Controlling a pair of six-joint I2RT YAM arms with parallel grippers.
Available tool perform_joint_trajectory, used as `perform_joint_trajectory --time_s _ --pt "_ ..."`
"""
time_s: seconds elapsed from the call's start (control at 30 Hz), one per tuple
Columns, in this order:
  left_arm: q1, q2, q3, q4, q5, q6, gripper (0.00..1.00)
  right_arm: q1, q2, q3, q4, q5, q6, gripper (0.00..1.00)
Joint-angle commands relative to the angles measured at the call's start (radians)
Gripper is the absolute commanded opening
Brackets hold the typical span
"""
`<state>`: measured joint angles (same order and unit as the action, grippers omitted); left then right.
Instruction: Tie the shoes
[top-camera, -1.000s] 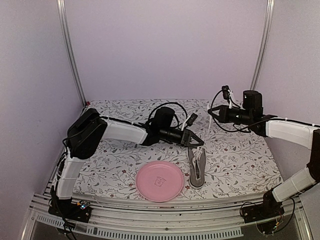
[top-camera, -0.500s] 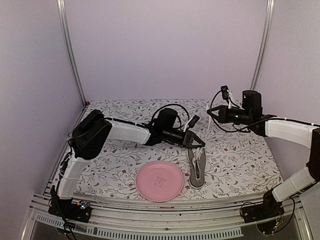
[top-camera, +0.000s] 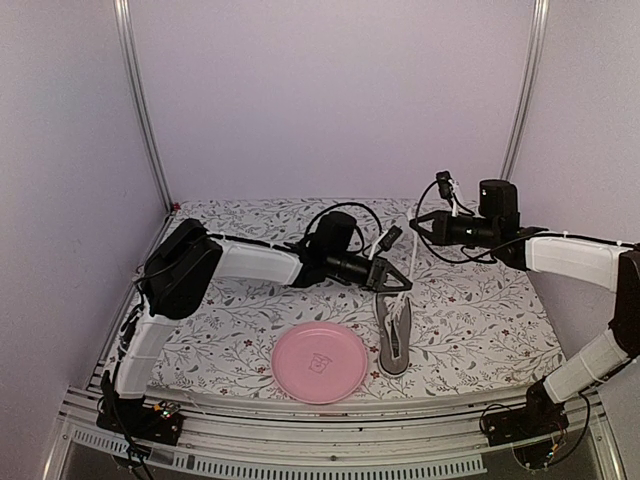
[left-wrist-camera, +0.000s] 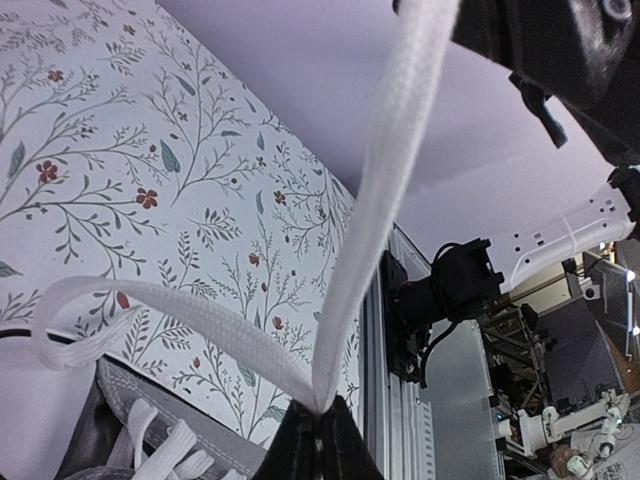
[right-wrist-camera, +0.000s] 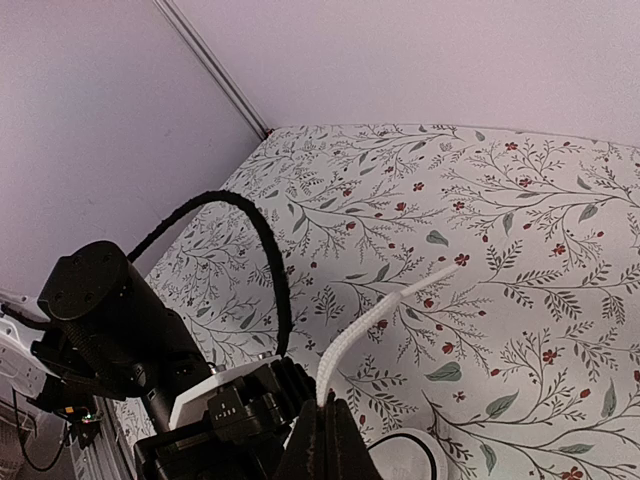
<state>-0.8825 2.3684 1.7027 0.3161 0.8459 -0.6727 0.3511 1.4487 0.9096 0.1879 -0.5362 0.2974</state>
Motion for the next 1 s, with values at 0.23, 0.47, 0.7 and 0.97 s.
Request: perform_joint_trajectory --time_s 0.23,0.47,0.7,0.97 --pt "0.014 -0.047 -0.049 -0.001 -0.033 0.043 0.00 0.008 0.008 0.017 0.002 0.049 -0.015 0.02" --pt "0.033 -0.120 -0.169 0.055 -0.059 0.028 0.00 -0.056 -0.052 -0.071 -0.022 0.087 -0.001 0.58" --pt "0.035 -0.144 -0.231 0.130 -0.072 -0.016 0.00 -0.064 -0.050 -0.242 0.031 0.066 0.041 0.67" --pt "0.036 -0.146 -0.242 0.187 -0.068 -0.055 0.00 -0.050 0.114 -0.227 0.074 -0.018 -0.007 0.54"
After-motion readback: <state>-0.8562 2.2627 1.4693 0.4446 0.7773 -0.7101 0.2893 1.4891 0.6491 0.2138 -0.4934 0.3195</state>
